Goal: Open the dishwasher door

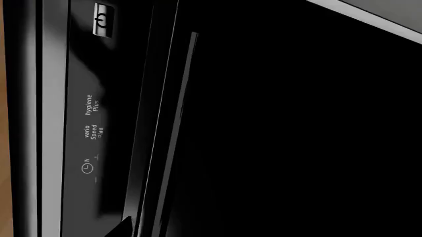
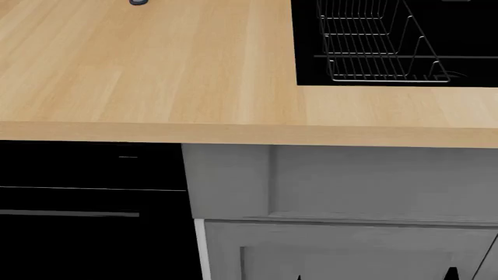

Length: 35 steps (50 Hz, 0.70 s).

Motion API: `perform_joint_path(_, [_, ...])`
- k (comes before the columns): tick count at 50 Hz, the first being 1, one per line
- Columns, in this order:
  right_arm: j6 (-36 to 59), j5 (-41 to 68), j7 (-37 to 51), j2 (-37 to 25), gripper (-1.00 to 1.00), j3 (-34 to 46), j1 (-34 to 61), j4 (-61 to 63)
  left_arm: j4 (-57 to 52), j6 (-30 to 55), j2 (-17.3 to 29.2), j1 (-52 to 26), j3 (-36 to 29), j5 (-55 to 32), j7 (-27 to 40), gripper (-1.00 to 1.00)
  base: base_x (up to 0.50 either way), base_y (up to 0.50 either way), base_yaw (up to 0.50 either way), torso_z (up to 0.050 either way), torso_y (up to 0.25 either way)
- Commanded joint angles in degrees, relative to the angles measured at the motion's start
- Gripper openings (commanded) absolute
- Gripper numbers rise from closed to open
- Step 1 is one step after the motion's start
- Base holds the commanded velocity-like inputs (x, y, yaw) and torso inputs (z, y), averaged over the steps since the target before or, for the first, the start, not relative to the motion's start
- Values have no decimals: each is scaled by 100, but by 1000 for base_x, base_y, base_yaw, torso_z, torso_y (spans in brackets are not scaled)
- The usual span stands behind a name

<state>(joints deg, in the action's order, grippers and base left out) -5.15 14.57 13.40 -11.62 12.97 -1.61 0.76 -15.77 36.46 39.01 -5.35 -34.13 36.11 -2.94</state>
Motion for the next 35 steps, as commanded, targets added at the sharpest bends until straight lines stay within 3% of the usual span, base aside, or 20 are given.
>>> perform_joint_path(1, [52,16,51,-46,100,23,13,72,485,-254,31,-404,-66,-39,-52,100,0,0,0,0,0])
perform_joint_path(35, [-32,83,158,-121,100,50,8,9,2583,-1010,-429,-1894,-819,253,-284,100,0,0,0,0,0])
